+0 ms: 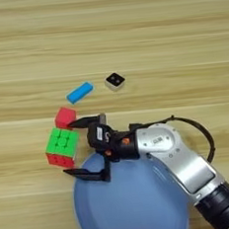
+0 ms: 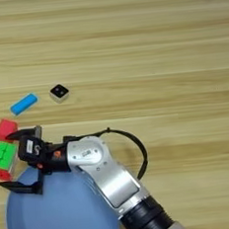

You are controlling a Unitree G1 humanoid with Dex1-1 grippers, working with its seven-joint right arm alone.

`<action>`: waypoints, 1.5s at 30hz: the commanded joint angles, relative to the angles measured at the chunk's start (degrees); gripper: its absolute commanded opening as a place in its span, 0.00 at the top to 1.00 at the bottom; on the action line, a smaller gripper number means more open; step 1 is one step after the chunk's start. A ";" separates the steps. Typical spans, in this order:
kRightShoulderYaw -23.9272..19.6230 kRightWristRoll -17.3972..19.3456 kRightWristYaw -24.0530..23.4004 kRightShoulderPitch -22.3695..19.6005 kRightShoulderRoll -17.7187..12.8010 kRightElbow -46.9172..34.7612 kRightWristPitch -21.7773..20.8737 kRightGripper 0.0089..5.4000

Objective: Move the objects on the table

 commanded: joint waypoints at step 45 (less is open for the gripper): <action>-7.57 8.51 -1.72 -6.41 0.64 -12.85 7.79 0.37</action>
